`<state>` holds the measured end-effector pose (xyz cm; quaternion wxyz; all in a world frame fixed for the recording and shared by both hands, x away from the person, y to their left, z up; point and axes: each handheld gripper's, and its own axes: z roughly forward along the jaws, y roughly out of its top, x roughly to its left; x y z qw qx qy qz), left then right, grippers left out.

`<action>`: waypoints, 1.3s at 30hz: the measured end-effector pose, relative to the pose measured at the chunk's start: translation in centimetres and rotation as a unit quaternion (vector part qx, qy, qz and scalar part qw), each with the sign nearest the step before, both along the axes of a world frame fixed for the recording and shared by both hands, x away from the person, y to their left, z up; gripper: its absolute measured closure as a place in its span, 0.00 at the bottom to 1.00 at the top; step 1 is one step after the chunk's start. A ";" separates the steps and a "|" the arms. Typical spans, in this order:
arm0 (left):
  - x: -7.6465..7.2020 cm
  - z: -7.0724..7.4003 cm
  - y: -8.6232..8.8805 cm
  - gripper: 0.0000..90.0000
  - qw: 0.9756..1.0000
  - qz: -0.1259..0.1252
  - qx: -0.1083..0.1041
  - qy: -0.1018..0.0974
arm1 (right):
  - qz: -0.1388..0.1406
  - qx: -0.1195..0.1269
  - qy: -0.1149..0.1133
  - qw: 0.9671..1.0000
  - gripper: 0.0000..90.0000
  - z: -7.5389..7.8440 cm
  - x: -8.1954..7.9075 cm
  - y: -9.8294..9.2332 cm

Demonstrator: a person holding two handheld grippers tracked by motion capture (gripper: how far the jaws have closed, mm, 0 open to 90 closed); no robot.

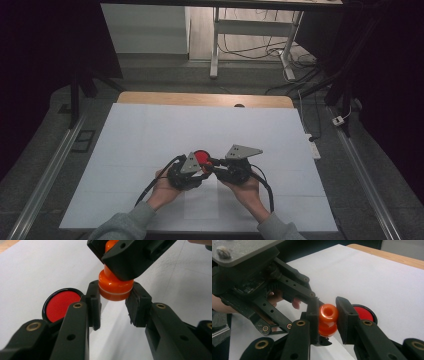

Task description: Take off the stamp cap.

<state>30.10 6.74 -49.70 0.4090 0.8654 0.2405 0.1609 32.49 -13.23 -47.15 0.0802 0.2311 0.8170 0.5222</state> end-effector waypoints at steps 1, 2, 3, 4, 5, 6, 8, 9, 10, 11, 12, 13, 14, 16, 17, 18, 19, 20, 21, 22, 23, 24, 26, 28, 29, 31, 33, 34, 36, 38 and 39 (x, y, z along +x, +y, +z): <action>0.0 0.0 0.0 0.73 1.000 0.000 0.000 0.000 | 0.000 0.000 0.000 1.000 0.80 0.0 0.0 0.0; 0.0 0.0 0.0 0.73 1.000 0.000 0.000 0.000 | -0.001 0.001 0.001 1.000 0.80 0.0 0.0 0.0; 0.0 0.0 0.0 0.73 1.000 -0.001 0.000 0.001 | -0.001 0.002 0.002 1.000 0.80 0.0 0.0 0.0; 0.0 0.0 0.0 0.73 1.000 -0.001 0.001 0.001 | -0.001 0.004 0.004 1.000 0.80 0.0 0.0 0.0; 0.0 0.0 0.0 0.73 1.000 0.000 0.001 0.001 | -0.001 0.003 0.004 1.000 0.80 0.0 0.0 0.0; 0.0 0.0 0.0 0.73 1.000 -0.001 0.001 0.001 | -0.001 0.002 0.004 1.000 0.80 0.0 0.0 0.0; 0.0 0.0 0.0 0.73 1.000 -0.001 0.001 0.001 | -0.002 0.003 0.005 1.000 0.80 0.0 0.0 0.0; 0.1 0.0 0.0 0.73 1.000 -0.002 0.001 0.002 | -0.002 0.003 0.004 1.000 0.80 0.0 0.0 0.0; 0.1 0.0 0.1 0.73 1.000 -0.003 0.000 0.003 | -0.002 0.003 0.004 1.000 0.80 0.0 0.0 0.0; 0.1 0.0 0.1 0.73 1.000 -0.003 0.000 0.004 | -0.001 0.002 0.004 1.000 0.80 -0.1 0.0 0.0; 0.1 0.0 0.1 0.73 1.000 -0.003 0.001 0.004 | -0.002 0.005 0.005 1.000 0.80 -0.1 0.1 0.0; 0.1 0.0 0.1 0.73 1.000 -0.003 0.001 0.004 | -0.002 0.006 0.005 1.000 0.80 -0.1 0.1 0.0; 0.1 0.0 0.1 0.73 1.000 -0.003 0.001 0.003 | -0.001 0.003 0.005 1.000 0.80 -0.1 0.0 0.0; 0.1 0.0 0.1 0.73 1.000 -0.003 0.000 0.003 | -0.002 0.002 0.002 1.000 0.80 0.0 0.0 0.0; 0.1 0.0 0.1 0.73 1.000 -0.003 0.000 0.002 | -0.002 0.002 0.001 1.000 0.80 0.0 0.0 0.0; 0.1 0.0 0.1 0.73 1.000 -0.003 0.001 0.002 | -0.003 0.002 0.000 1.000 0.80 0.0 0.0 0.0; 0.1 0.0 0.1 0.73 1.000 -0.002 0.001 0.002 | -0.003 0.002 0.001 1.000 0.80 0.0 -0.1 0.0; 0.1 0.0 0.1 0.73 1.000 -0.003 0.001 0.003 | -0.003 0.002 0.001 1.000 0.80 0.0 0.0 0.1; 0.1 0.0 0.1 0.73 1.000 -0.003 0.001 0.004 | -0.003 0.002 0.001 1.000 0.80 -0.1 0.0 0.1; 0.1 0.0 0.1 0.73 1.000 -0.004 0.001 0.004 | -0.003 0.002 0.002 1.000 0.80 -0.1 0.0 0.1; 0.1 0.0 0.1 0.73 1.000 -0.004 0.000 0.004 | -0.003 0.002 0.002 1.000 0.80 -0.1 0.0 0.1; 0.1 0.0 0.1 0.73 1.000 -0.005 0.000 0.003 | -0.002 0.002 0.002 1.000 0.80 -0.1 0.0 0.1; 0.1 0.0 0.2 0.73 1.000 -0.005 0.000 0.002 | -0.002 0.005 0.001 1.000 0.80 0.0 0.0 0.0; 0.1 0.0 0.2 0.73 1.000 -0.004 0.001 0.002 | -0.001 0.003 0.000 1.000 0.80 0.0 0.0 0.0; 0.1 0.0 0.1 0.73 1.000 -0.004 0.002 0.001 | -0.001 0.003 0.000 1.000 0.80 0.0 0.0 0.1; 0.1 0.0 0.1 0.73 1.000 -0.004 0.003 0.001 | -0.002 0.005 0.000 1.000 0.80 -0.1 0.0 0.1; 0.1 0.0 0.1 0.73 1.000 -0.004 0.005 0.002 | -0.002 0.003 0.000 1.000 0.80 -0.1 0.0 0.1; 0.1 -0.1 0.1 0.73 1.000 -0.004 0.006 0.002 | -0.002 0.004 0.000 1.000 0.80 -0.2 0.0 0.1; 0.1 -0.1 0.1 0.73 1.000 -0.003 0.007 0.003 | -0.003 0.003 0.000 1.000 0.80 -0.2 0.0 0.1; 0.1 -0.1 0.1 0.73 1.000 -0.003 0.007 0.002 | -0.002 0.003 0.001 1.000 0.80 -0.2 0.0 0.1; 0.1 -0.1 0.1 0.73 1.000 -0.002 0.007 0.002 | -0.002 0.003 0.001 1.000 0.80 -0.2 0.0 0.1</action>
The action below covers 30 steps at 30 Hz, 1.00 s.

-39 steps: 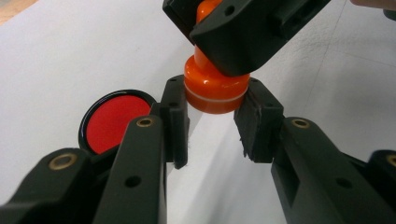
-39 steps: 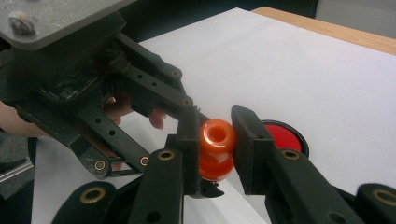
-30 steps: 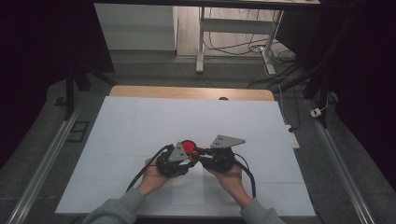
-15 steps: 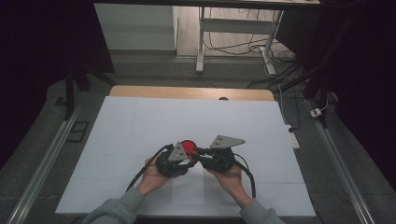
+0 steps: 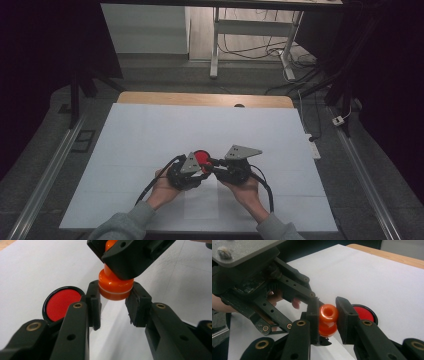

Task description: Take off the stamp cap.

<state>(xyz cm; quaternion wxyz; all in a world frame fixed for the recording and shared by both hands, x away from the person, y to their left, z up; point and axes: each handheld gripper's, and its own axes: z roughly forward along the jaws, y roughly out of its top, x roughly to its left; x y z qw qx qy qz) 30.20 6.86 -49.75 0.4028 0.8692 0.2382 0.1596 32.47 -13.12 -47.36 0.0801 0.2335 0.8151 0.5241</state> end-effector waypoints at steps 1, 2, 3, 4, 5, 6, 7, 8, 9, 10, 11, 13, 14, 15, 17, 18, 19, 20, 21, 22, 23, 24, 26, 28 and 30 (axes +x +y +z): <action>0.0 0.0 0.0 0.73 1.000 0.001 0.000 0.000 | -0.001 0.002 -0.001 1.000 0.81 0.0 0.0 0.0; 0.0 0.0 0.0 0.73 1.000 0.002 0.001 0.001 | -0.001 0.000 -0.001 1.000 0.81 0.0 0.0 0.0; 0.0 0.0 0.0 0.73 1.000 0.003 0.001 0.002 | 0.000 -0.001 -0.003 1.000 0.81 0.0 0.0 0.0; 0.0 0.0 0.0 0.73 1.000 0.003 0.002 0.003 | 0.000 -0.001 -0.003 1.000 0.80 0.0 0.0 0.0; 0.0 0.0 0.0 0.73 1.000 0.004 0.001 0.003 | -0.001 0.000 -0.003 1.000 0.81 -0.1 0.0 0.0; 0.0 0.0 0.0 0.73 1.000 0.003 0.001 0.003 | 0.000 0.001 -0.003 1.000 0.81 -0.1 0.0 0.0; 0.0 0.0 0.0 0.73 1.000 0.003 0.001 0.003 | 0.000 0.001 -0.003 1.000 0.81 -0.1 0.0 0.0; 0.0 0.0 0.0 0.73 1.000 0.003 0.002 0.003 | 0.000 0.000 -0.003 1.000 0.81 -0.1 0.0 0.0; 0.0 0.0 0.0 0.73 1.000 0.003 0.002 0.003 | 0.000 0.000 -0.003 1.000 0.81 -0.1 0.0 0.0; 0.0 0.0 0.0 0.73 1.000 0.003 0.003 0.002 | 0.000 0.000 -0.003 1.000 0.81 -0.1 0.0 0.0; -0.1 0.0 0.0 0.73 1.000 0.003 0.005 0.001 | 0.000 0.000 -0.002 1.000 0.81 -0.1 0.0 0.0; -0.1 -0.8 -0.4 0.73 0.998 0.004 0.066 -0.002 | -0.025 0.020 -0.019 0.999 0.81 0.6 0.0 -0.6; 0.0 -1.4 -0.2 0.73 0.999 0.005 0.048 0.012 | -0.025 0.020 -0.019 0.999 0.81 0.6 0.0 -0.6; 0.1 -1.5 0.1 0.73 0.999 0.008 0.001 0.034 | -0.030 0.034 -0.021 0.999 0.81 1.2 0.2 -1.3; -0.1 -0.8 0.0 0.73 1.000 0.010 0.005 0.007 | -0.039 0.045 -0.030 0.998 0.81 2.2 0.4 -2.6; -0.2 -0.4 0.0 0.73 1.000 0.008 -0.001 0.004 | -0.043 0.049 -0.031 0.997 0.81 2.4 0.5 -3.1; -0.2 -0.3 0.0 0.73 1.000 0.007 -0.004 0.003 | -0.045 0.052 -0.029 0.997 0.81 2.5 0.5 -3.5; -0.2 -0.3 0.0 0.73 1.000 0.006 0.000 0.001 | -0.045 0.054 -0.027 0.997 0.81 2.5 0.6 -3.7; -0.2 -0.3 0.0 0.73 1.000 0.006 0.002 0.002 | -0.044 0.054 -0.025 0.997 0.81 2.5 0.7 -3.8; -0.2 -0.4 0.1 0.73 1.000 0.006 0.002 0.003 | -0.043 0.055 -0.022 0.997 0.81 2.5 0.7 -3.7; -0.1 -0.4 0.2 0.73 1.000 0.006 0.000 0.004 | -0.041 0.054 -0.021 0.997 0.81 2.4 0.7 -3.7; -0.1 -0.4 0.2 0.73 1.000 0.007 -0.002 0.005 | -0.039 0.052 -0.021 0.998 0.81 2.4 0.7 -3.6; -0.1 -0.3 0.4 0.73 1.000 0.006 -0.006 0.004 | -0.038 0.052 -0.023 0.998 0.81 2.4 0.7 -3.5; 0.0 -0.3 0.6 0.73 1.000 0.009 -0.009 0.004 | -0.039 0.052 -0.022 0.998 0.81 2.4 0.7 -3.6; 0.0 -0.2 0.9 0.73 1.000 0.012 -0.011 0.003 | -0.040 0.053 -0.020 0.998 0.81 2.3 0.8 -3.6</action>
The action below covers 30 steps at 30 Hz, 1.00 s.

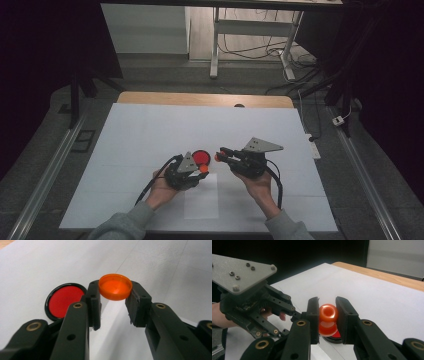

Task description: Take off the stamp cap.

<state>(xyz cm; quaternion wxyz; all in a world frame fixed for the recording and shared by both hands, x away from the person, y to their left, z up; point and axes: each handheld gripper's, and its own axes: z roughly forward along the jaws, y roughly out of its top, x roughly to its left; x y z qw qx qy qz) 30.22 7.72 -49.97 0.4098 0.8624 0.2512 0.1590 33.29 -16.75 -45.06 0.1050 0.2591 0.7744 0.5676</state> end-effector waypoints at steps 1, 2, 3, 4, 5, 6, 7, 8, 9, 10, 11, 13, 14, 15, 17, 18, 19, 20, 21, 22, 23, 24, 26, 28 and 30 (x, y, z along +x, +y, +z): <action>0.0 0.0 0.1 0.73 1.000 0.001 0.000 0.000 | 0.000 0.000 0.001 1.000 0.81 0.0 0.0 0.0; 0.0 0.0 0.2 0.73 1.000 0.002 -0.001 -0.001 | 0.000 0.000 0.002 1.000 0.81 -0.1 0.1 -0.1; 0.0 0.1 0.3 0.73 1.000 0.003 -0.003 -0.002 | 0.001 0.000 0.002 1.000 0.81 -0.1 0.1 -0.1; 0.0 0.1 0.3 0.73 1.000 0.005 -0.006 -0.003 | 0.002 0.000 0.000 1.000 0.81 -0.1 0.1 -0.1; 0.0 0.2 0.4 0.73 1.000 0.006 -0.008 -0.003 | 0.002 0.000 -0.001 1.000 0.81 -0.1 0.0 -0.1; 0.0 0.2 0.4 0.73 1.000 0.006 -0.009 -0.004 | 0.003 0.001 -0.001 1.000 0.81 -0.1 0.0 -0.1; 0.0 0.2 0.5 0.73 1.000 0.007 -0.010 -0.004 | 0.004 0.001 -0.001 1.000 0.80 -0.1 0.0 -0.1; 0.0 0.3 0.6 0.73 1.000 0.006 -0.009 -0.004 | 0.004 0.001 -0.001 1.000 0.80 -0.1 0.0 -0.1; 0.0 0.3 0.7 0.73 1.000 0.007 -0.009 -0.004 | 0.004 0.001 0.000 1.000 0.81 -0.1 0.0 -0.1; 0.0 0.3 0.8 0.73 1.000 0.007 -0.010 -0.004 | 0.004 0.000 0.000 1.000 0.81 -0.1 0.1 -0.1; 0.0 0.3 0.9 0.73 1.000 0.008 -0.010 -0.003 | 0.004 0.000 0.001 1.000 0.80 -0.1 0.1 -0.1; 0.0 0.4 1.1 0.73 1.000 0.010 -0.014 -0.002 | 0.003 0.000 0.003 1.000 0.80 -0.2 0.1 -0.1; -0.1 0.5 1.3 0.73 1.000 0.010 -0.014 -0.002 | 0.003 -0.001 0.003 1.000 0.80 -0.2 0.1 -0.1; -0.1 0.5 1.5 0.72 1.000 0.012 -0.016 -0.003 | 0.004 -0.001 0.004 1.000 0.80 -0.3 0.1 -0.1; -0.2 0.6 1.8 0.72 1.000 0.015 -0.018 -0.004 | 0.004 -0.001 0.005 1.000 0.80 -0.3 0.2 -0.1; -0.2 0.7 2.1 0.72 1.000 0.016 -0.018 -0.004 | 0.004 -0.001 0.006 1.000 0.80 -0.3 0.2 -0.1; -0.3 0.7 2.3 0.72 1.000 0.018 -0.018 -0.004 | 0.005 -0.001 0.006 1.000 0.80 -0.3 0.2 -0.1; -0.3 0.8 2.5 0.73 1.000 0.020 -0.020 -0.004 | 0.005 -0.001 0.006 1.000 0.80 -0.3 0.2 -0.1; -0.4 0.8 2.8 0.72 0.999 0.022 -0.023 -0.003 | 0.005 -0.002 0.006 1.000 0.80 -0.3 0.2 -0.1; -0.5 0.9 3.0 0.72 0.999 0.025 -0.023 -0.004 | 0.006 -0.002 0.006 1.000 0.80 -0.3 0.2 -0.1; -0.5 0.9 3.2 0.72 0.999 0.026 -0.024 -0.005 | 0.006 -0.001 0.006 1.000 0.80 -0.3 0.2 -0.1; -0.6 1.0 3.5 0.72 0.999 0.029 -0.026 -0.004 | 0.006 -0.001 0.006 1.000 0.80 -0.3 0.2 -0.1; -0.7 1.0 3.9 0.72 0.999 0.032 -0.027 -0.005 | 0.006 -0.001 0.006 1.000 0.80 -0.3 0.2 -0.1; -0.9 1.1 4.2 0.72 0.999 0.032 -0.026 -0.006 | 0.006 -0.001 0.006 1.000 0.80 -0.4 0.2 -0.1; -1.0 1.1 4.6 0.72 0.999 0.031 -0.029 -0.007 | 0.006 0.001 0.007 1.000 0.80 -0.4 0.2 -0.2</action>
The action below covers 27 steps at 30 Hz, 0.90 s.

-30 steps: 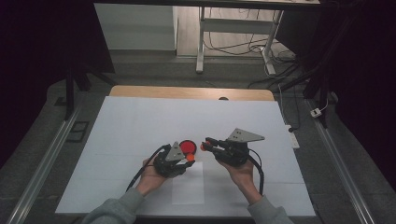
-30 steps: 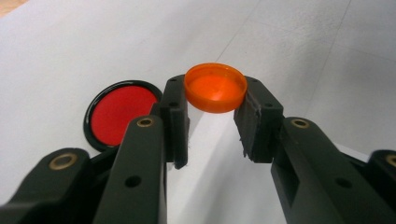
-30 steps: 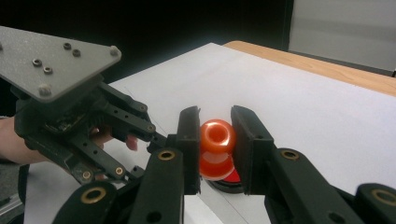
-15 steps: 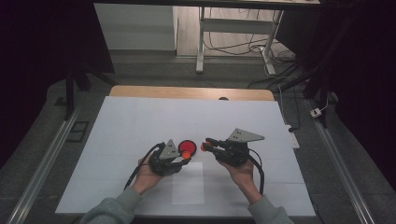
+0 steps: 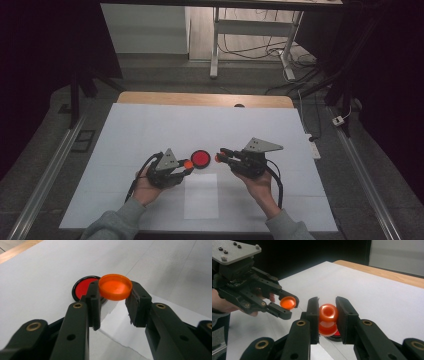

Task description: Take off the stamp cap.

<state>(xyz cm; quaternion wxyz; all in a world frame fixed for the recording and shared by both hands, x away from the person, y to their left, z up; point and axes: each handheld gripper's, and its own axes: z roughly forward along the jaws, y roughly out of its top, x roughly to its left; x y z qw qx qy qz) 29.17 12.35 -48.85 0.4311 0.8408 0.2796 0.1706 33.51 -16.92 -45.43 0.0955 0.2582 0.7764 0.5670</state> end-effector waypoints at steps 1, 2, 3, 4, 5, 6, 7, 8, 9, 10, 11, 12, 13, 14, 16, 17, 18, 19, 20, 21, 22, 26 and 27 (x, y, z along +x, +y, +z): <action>-0.1 0.0 0.2 0.72 1.000 0.001 -0.001 0.000 | 0.000 0.000 -0.001 1.000 0.80 0.0 0.0 0.0; -0.2 0.1 0.4 0.72 1.000 0.003 -0.001 0.001 | 0.000 -0.001 -0.001 1.000 0.80 0.0 0.0 0.0; -0.3 0.1 0.6 0.72 1.000 0.005 -0.003 0.000 | 0.000 -0.001 -0.001 1.000 0.80 -0.1 0.0 -0.1; -0.4 0.1 0.8 0.72 1.000 0.006 -0.004 0.001 | 0.000 0.000 -0.001 1.000 0.80 -0.1 0.1 -0.1; -0.5 0.2 1.0 0.72 1.000 0.008 -0.005 0.001 | 0.000 0.000 -0.001 1.000 0.80 -0.1 0.1 -0.1; -0.5 0.2 1.3 0.72 1.000 0.009 -0.007 0.001 | 0.000 -0.001 -0.001 1.000 0.80 -0.1 0.1 -0.1; -0.6 0.1 1.5 0.72 1.000 0.011 -0.009 0.004 | -0.001 0.000 0.000 1.000 0.80 -0.1 0.1 -0.1; -0.7 0.1 1.7 0.72 1.000 0.012 -0.011 0.005 | -0.001 0.000 0.000 1.000 0.80 -0.1 0.1 -0.2; -0.8 0.0 2.0 0.72 1.000 0.015 -0.012 0.006 | -0.002 0.000 0.000 1.000 0.80 -0.1 0.1 -0.2; -1.0 0.0 2.2 0.72 1.000 0.017 -0.012 0.007 | -0.002 0.000 0.000 1.000 0.80 -0.1 0.1 -0.2; -1.1 -0.1 2.5 0.72 1.000 0.019 -0.012 0.007 | -0.002 0.000 0.000 1.000 0.80 -0.1 0.1 -0.2; -1.3 -0.1 2.8 0.72 1.000 0.021 -0.014 0.007 | -0.002 0.000 0.000 1.000 0.80 -0.1 0.1 -0.3; -1.4 -0.2 3.1 0.72 1.000 0.024 -0.014 0.008 | -0.003 0.001 0.000 1.000 0.80 -0.1 0.1 -0.3; -1.6 -0.2 3.5 0.72 1.000 0.027 -0.015 0.008 | -0.003 0.001 0.000 1.000 0.80 -0.1 0.1 -0.3; -1.9 -0.4 4.2 0.72 0.999 0.036 -0.018 0.009 | -0.003 0.000 0.001 1.000 0.80 -0.2 0.2 -0.3; -2.1 -0.5 4.6 0.72 0.999 0.039 -0.020 0.010 | -0.004 0.000 0.001 1.000 0.80 -0.2 0.2 -0.3; -2.2 -0.5 4.9 0.72 0.999 0.043 -0.022 0.010 | -0.005 0.000 0.001 1.000 0.80 -0.2 0.2 -0.3; -2.4 -0.6 5.3 0.72 0.999 0.047 -0.023 0.011 | -0.006 0.000 0.001 1.000 0.80 -0.2 0.2 -0.3; -2.5 -0.7 5.6 0.72 0.998 0.051 -0.023 0.011 | -0.006 0.001 0.000 1.000 0.80 -0.2 0.2 -0.3; -2.7 -0.8 6.0 0.72 0.998 0.055 -0.025 0.012 | -0.006 0.001 0.000 1.000 0.80 -0.2 0.2 -0.3; -2.9 -0.9 6.4 0.72 0.998 0.059 -0.026 0.012 | -0.006 0.001 0.000 1.000 0.80 -0.2 0.2 -0.3; -3.3 -1.2 7.5 0.72 0.997 0.071 -0.031 0.016 | -0.008 0.001 0.000 1.000 0.80 -0.2 0.2 -0.3; -3.4 -1.2 7.6 0.72 0.997 0.072 -0.031 0.016 | -0.008 0.001 0.000 1.000 0.80 -0.2 0.2 -0.3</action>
